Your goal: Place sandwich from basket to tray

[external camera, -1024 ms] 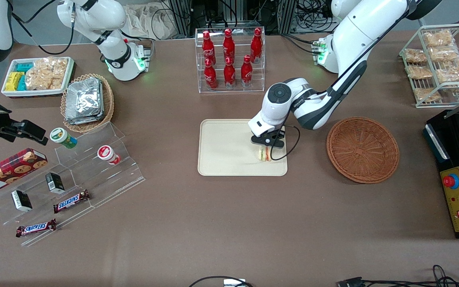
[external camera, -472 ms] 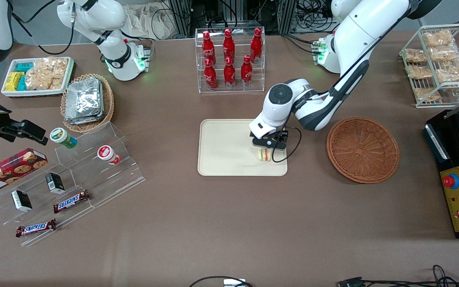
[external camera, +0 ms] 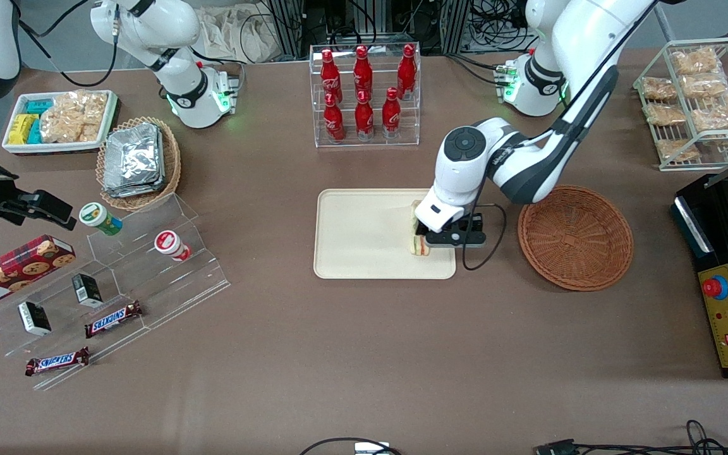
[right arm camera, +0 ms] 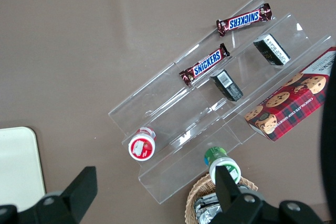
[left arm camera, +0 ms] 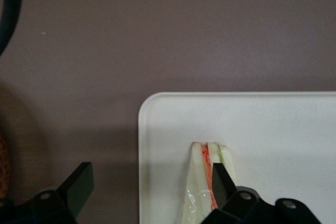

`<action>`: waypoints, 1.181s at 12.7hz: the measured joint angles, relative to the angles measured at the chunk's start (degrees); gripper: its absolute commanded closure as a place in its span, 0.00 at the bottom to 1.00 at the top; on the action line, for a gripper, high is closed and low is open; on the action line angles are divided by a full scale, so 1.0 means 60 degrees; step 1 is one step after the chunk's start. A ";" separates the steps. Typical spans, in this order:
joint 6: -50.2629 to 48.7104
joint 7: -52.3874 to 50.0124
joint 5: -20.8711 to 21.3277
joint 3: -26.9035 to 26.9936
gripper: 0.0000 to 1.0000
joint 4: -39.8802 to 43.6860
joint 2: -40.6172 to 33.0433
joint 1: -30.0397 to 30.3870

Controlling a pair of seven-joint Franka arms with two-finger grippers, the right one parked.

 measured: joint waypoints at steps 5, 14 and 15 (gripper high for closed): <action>-0.1618 -0.0069 -0.0517 0.0012 0.00 0.1638 -0.0064 0.0510; -0.2591 0.0707 -0.1557 0.0234 0.00 0.2551 -0.0218 0.1172; -0.2611 0.1261 -0.2029 0.0585 0.00 0.2554 -0.0424 0.1131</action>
